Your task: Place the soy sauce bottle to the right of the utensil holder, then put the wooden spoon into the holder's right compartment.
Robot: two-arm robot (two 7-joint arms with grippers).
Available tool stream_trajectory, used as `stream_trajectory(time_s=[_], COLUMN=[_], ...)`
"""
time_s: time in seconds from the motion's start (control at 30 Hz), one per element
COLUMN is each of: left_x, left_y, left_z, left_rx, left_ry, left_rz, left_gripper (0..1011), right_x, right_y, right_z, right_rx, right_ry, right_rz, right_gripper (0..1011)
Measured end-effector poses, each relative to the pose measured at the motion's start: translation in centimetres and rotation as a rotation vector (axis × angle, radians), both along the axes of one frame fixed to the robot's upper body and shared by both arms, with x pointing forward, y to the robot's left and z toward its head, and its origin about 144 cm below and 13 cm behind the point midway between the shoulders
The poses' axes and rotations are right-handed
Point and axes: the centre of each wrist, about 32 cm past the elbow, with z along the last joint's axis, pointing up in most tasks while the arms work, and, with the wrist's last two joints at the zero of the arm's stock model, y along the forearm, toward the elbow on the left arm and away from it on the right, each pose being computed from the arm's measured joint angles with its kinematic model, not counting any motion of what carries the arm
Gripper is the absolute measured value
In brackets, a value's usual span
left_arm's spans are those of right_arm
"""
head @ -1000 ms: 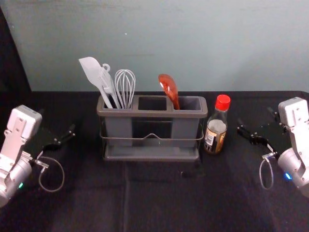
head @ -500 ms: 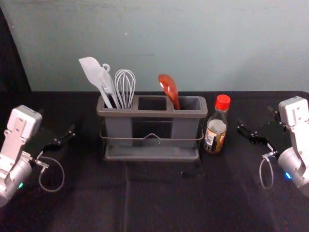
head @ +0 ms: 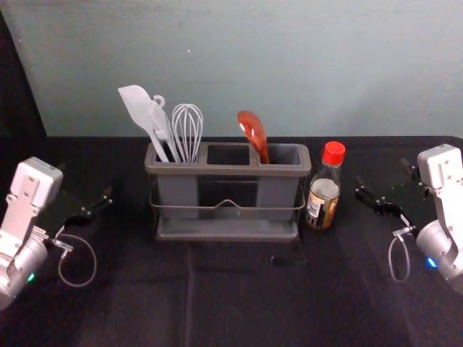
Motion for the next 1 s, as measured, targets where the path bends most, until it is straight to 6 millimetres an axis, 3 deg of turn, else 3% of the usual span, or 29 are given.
stream_trajectory(time_s=[1.0], left_x=[0.0], left_y=[0.0], left_z=[0.0], left_rx=[0.0], left_ry=[0.0], left_rz=[0.0], left_gripper=[1011], right_x=[0.0], right_y=[0.0], right_z=[0.0], right_rx=[0.0], right_ry=[0.0], right_rz=[0.0], right_gripper=[1004])
